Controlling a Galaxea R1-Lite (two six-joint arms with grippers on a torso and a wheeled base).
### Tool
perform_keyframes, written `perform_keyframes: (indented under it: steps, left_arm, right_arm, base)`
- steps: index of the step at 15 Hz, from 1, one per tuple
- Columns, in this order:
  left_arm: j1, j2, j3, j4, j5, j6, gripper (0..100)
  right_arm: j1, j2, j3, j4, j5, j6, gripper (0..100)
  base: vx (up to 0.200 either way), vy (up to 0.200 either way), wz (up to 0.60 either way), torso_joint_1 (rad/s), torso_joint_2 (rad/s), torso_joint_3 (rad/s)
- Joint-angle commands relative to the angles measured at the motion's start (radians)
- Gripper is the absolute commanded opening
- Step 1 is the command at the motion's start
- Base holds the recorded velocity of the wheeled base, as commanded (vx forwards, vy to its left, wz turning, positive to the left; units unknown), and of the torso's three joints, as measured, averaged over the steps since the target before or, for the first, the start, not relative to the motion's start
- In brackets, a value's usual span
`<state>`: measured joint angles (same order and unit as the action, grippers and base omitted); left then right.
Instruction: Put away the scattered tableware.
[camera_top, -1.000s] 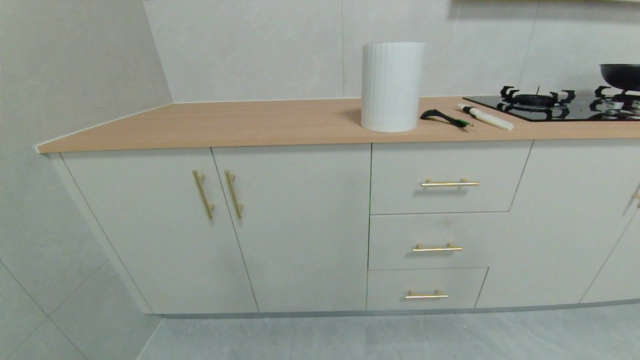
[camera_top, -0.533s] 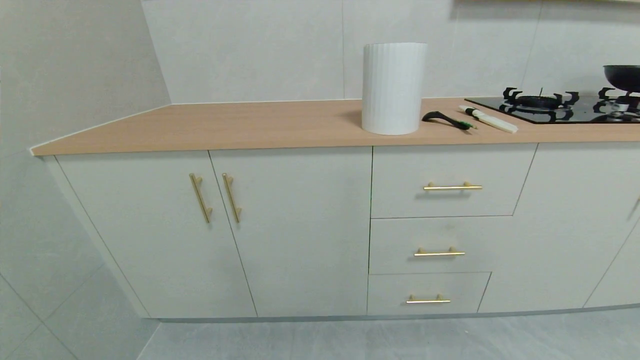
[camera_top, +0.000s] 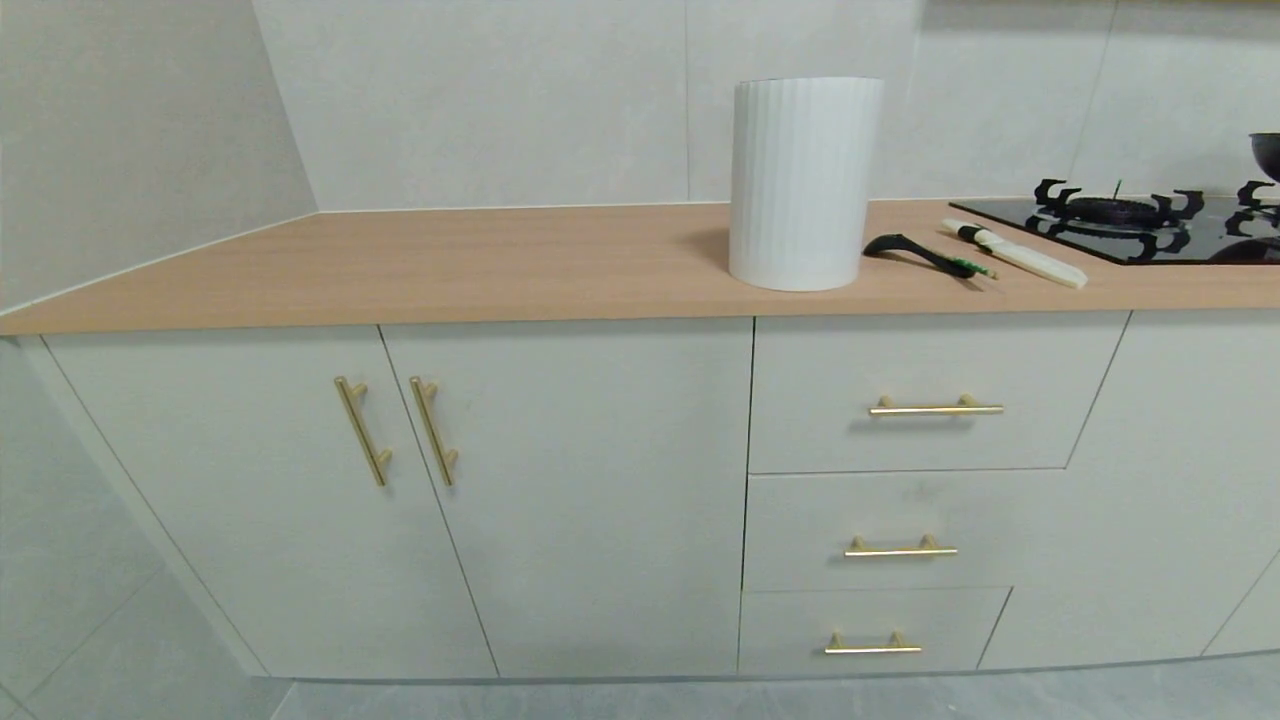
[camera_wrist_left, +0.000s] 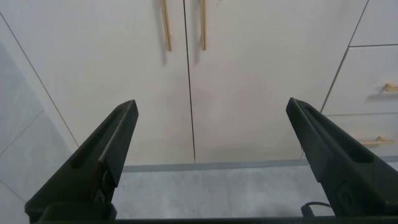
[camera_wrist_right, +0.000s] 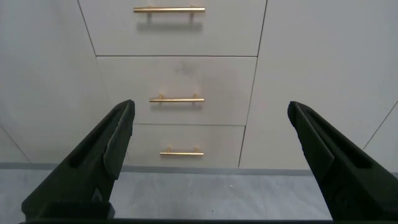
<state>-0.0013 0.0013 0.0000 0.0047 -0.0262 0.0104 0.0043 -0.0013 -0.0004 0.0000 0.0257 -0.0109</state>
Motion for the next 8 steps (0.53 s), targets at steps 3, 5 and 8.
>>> perform_keyframes:
  steps: [3, 5, 8]
  left_arm:
    - [0.000, 0.000, 0.000, 0.000, 0.000, 0.000, 100]
    - [0.000, 0.000, 0.000, 0.000, 0.000, 0.000, 100]
    - [0.000, 0.000, 0.000, 0.000, 0.000, 0.000, 100]
  right_arm:
    - [0.000, 0.001, 0.000, 0.000, 0.002, -0.001, 100]
    - [0.000, 0.001, -0.001, 0.000, 0.003, -0.003, 100]
    - [0.000, 0.001, -0.012, -0.003, -0.004, -0.003, 100]
  base:
    - [0.000, 0.000, 0.00, 0.000, 0.00, 0.000]
    - [0.000, 0.000, 0.00, 0.000, 0.00, 0.000]
    - [0.000, 0.000, 0.00, 0.000, 0.00, 0.000]
